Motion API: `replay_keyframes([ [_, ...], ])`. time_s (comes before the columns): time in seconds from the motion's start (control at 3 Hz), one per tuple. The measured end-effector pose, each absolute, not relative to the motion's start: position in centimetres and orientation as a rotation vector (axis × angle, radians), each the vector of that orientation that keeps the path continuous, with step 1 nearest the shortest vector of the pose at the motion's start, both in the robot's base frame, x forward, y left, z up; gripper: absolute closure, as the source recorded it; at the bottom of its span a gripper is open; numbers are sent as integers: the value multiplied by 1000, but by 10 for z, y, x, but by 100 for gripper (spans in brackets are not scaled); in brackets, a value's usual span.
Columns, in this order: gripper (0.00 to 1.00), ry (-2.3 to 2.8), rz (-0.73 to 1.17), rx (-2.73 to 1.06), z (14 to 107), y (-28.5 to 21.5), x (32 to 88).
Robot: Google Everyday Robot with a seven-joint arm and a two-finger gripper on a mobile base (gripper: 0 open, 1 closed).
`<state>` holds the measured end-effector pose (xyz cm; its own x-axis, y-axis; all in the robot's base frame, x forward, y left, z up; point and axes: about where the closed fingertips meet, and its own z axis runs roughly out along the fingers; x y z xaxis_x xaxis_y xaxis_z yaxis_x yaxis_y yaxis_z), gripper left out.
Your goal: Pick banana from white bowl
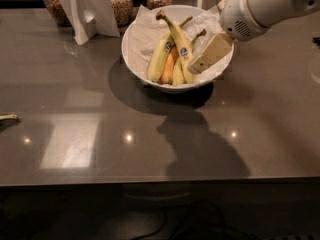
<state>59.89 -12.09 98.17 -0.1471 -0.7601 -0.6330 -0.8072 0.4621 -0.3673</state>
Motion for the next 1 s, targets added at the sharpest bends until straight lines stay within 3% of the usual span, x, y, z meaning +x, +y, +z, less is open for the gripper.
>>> replay_keyframes([
  [0.33, 5, 1890, 96, -1305, 964, -100, 630],
  [1.0, 38, 1907, 116, -1270, 932, -73, 673],
])
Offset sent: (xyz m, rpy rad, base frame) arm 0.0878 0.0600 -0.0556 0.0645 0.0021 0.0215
